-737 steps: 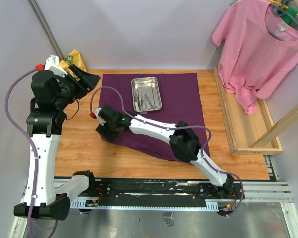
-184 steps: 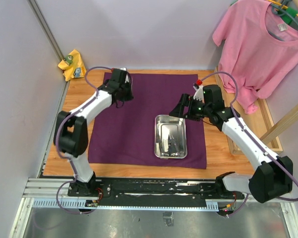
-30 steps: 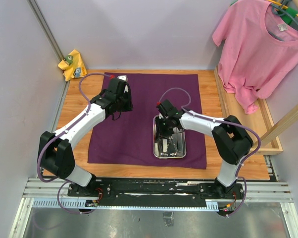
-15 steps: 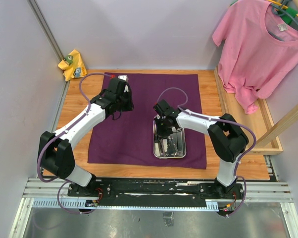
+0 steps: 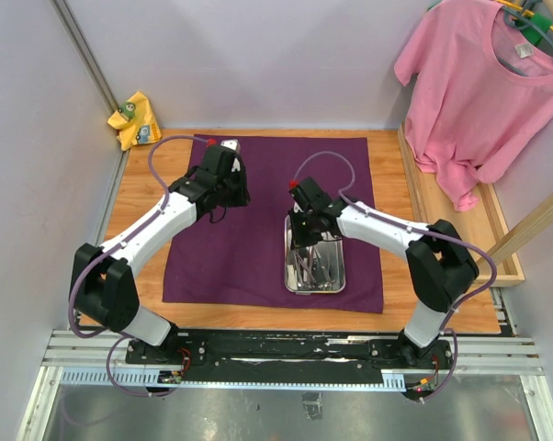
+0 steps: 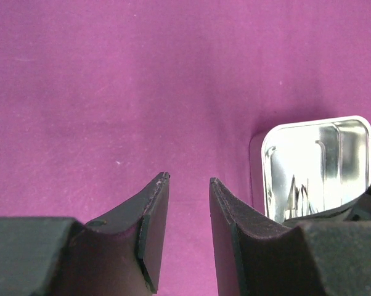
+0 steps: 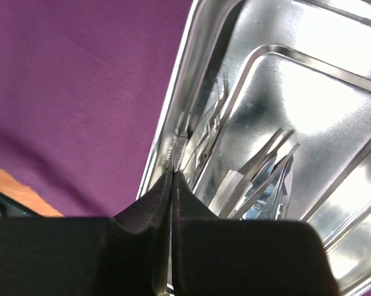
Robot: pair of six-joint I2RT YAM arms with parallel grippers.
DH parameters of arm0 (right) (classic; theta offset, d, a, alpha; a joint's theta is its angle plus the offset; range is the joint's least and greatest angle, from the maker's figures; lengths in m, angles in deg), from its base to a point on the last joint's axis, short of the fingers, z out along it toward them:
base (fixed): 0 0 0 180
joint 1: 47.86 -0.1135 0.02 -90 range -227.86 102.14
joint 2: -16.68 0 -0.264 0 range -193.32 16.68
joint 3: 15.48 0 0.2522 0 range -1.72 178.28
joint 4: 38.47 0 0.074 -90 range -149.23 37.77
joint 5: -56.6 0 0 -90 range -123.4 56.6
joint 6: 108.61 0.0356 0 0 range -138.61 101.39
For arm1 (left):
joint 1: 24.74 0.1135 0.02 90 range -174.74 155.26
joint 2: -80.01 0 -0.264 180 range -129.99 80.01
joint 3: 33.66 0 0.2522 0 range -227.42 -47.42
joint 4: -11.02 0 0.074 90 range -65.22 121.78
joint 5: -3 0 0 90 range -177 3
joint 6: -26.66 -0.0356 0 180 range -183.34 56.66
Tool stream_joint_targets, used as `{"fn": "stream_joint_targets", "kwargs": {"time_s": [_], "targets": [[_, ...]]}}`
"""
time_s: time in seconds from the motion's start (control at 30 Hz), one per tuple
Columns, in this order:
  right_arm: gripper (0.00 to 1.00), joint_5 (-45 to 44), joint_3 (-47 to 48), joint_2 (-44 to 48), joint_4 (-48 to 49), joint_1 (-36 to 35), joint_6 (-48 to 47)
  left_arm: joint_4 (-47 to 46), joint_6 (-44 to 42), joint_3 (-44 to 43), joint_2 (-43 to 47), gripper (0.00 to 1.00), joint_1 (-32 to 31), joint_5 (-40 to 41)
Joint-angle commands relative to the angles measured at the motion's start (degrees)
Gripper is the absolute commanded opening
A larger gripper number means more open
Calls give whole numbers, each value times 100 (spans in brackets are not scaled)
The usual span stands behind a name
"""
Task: Open and lay out the surgical kit
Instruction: Pick up the medical item from the container.
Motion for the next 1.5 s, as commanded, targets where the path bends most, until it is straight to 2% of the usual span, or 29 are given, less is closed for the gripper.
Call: {"fn": "stream_joint_targets", "kwargs": {"time_s": [0.0,0.17,0.43,0.7,0.8,1.0,1.2,1.47], "targets": [[1,222,-19,409,111,3,63,-31,-44,-62,271,37,-61,-31],[1,374,-243,660,315,159,229,-14,-14,61,389,37,-91,-53],[1,1182,-800,1105,1195,638,690,-36,44,372,631,37,-159,-298],[1,2317,-1150,1570,2062,1420,1161,-350,85,884,1238,37,-186,-1348],[1,2345,-1178,1605,2142,1543,1286,-391,157,959,1361,37,-273,-1559],[1,1555,-759,1457,1155,1550,1487,-67,292,750,1310,39,-829,-818],[1,949,-177,1286,434,1537,1839,264,290,318,956,48,-1755,26],[1,786,205,1153,27,1500,2119,396,257,55,525,49,-2584,675]]}}
